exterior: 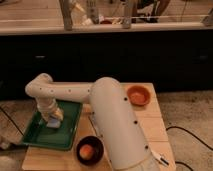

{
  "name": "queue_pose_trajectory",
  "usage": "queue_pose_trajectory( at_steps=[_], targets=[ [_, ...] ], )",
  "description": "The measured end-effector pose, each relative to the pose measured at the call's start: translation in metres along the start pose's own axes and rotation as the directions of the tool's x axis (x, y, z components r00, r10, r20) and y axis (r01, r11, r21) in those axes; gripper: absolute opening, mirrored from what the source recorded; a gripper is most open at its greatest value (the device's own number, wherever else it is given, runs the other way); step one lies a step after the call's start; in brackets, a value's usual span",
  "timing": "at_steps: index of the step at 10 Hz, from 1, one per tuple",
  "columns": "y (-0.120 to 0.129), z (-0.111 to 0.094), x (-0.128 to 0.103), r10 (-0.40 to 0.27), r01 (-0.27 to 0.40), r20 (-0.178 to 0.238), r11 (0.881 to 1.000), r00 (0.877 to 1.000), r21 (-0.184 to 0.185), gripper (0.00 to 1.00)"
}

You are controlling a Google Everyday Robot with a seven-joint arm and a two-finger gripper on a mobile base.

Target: Wipe tray with sponge

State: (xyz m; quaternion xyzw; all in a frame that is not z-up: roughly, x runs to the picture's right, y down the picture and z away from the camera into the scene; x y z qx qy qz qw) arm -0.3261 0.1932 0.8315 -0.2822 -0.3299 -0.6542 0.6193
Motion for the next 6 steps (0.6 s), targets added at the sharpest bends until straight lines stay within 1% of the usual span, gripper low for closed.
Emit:
queue_pose_trajectory(
  at_steps=[2, 3, 5, 6],
  targets=[
    [-0.007, 0.014, -0.024, -0.048, 0.049, 0.072, 0.999, 0.996, -0.005, 0.02],
    [-0.002, 0.017, -0.037, -0.063, 0.064, 0.097, 0.998, 0.993, -0.005, 0.02],
    [0.018, 0.011, -0.059, -0.069, 0.071, 0.114, 0.997, 0.991, -0.012, 0.02],
    [0.032, 0.002, -0.070, -0.062, 0.064, 0.111, 0.998, 0.992, -0.020, 0.02]
  ],
)
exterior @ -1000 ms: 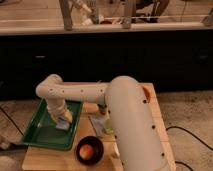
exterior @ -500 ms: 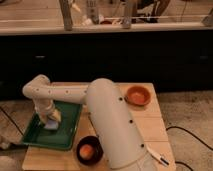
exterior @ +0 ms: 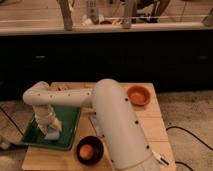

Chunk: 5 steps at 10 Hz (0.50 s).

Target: Wipe tray with sponge

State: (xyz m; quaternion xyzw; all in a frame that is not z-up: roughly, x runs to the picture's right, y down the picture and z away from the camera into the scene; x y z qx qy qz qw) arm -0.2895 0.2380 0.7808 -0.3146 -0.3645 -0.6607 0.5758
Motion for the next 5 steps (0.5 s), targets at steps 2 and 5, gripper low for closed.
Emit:
queue_pose_trajectory(
  at_steps=[2, 5],
  targets=[
    [0.021, -0.020, -0.015, 0.036, -0.037, -0.041, 0.999, 0.998, -0.024, 0.02],
    [0.039, -0.038, 0.007, 0.085, -0.091, -0.127, 0.995, 0.988, -0.037, 0.02]
  ],
)
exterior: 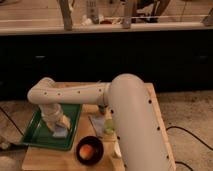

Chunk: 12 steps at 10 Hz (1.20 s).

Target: Wipe tray with sponge

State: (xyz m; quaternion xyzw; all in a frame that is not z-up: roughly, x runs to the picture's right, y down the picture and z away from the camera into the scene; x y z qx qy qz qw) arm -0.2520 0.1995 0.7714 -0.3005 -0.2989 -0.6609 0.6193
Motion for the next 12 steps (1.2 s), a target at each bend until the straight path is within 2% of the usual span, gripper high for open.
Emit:
queue_pose_trajectory(
  at_steps=[2, 4, 5, 6, 8, 10, 12],
  targets=[
    [-0.003, -0.007, 0.031, 0.015, -0.014, -0.066, 1.000, 0.998, 0.009, 0.02],
    [-0.028, -0.007, 0.043, -0.013, 0.016, -0.083, 1.000, 0.996, 0.027, 0.02],
    [-0.042, -0.002, 0.045, -0.040, 0.043, -0.077, 0.999, 0.996, 0.032, 0.02],
    [-0.061, 0.005, 0.042, -0.093, 0.095, -0.054, 0.995, 0.994, 0.042, 0.02],
    [-0.079, 0.021, 0.026, -0.173, 0.173, 0.004, 0.984, 0.985, 0.048, 0.02],
    [-0.079, 0.023, 0.012, -0.200, 0.198, 0.037, 0.979, 0.979, 0.051, 0.02],
    [-0.057, 0.016, 0.002, -0.188, 0.186, 0.043, 0.981, 0.981, 0.047, 0.02]
  ],
)
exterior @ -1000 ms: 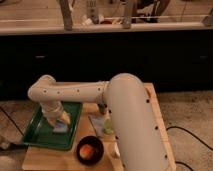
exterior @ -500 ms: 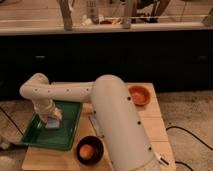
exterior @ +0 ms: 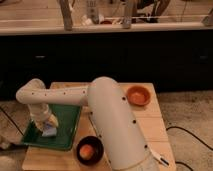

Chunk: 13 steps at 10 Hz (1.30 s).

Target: Wipe tray with sponge

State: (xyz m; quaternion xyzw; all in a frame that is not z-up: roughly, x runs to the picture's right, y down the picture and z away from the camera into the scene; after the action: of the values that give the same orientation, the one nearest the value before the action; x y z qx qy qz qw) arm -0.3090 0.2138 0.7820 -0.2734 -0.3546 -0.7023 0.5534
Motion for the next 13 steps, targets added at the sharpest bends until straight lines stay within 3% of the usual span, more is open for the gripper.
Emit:
queue_pose_trajectory(
  at_steps=[2, 4, 13],
  targets=[
    [0.029, -0.012, -0.014, 0.029, -0.029, -0.006, 1.000, 1.000, -0.006, 0.02],
    [0.038, -0.022, -0.023, 0.053, -0.053, -0.013, 0.999, 0.999, -0.012, 0.02],
    [0.037, -0.023, -0.023, 0.052, -0.052, -0.014, 0.999, 0.999, -0.012, 0.02]
  ],
)
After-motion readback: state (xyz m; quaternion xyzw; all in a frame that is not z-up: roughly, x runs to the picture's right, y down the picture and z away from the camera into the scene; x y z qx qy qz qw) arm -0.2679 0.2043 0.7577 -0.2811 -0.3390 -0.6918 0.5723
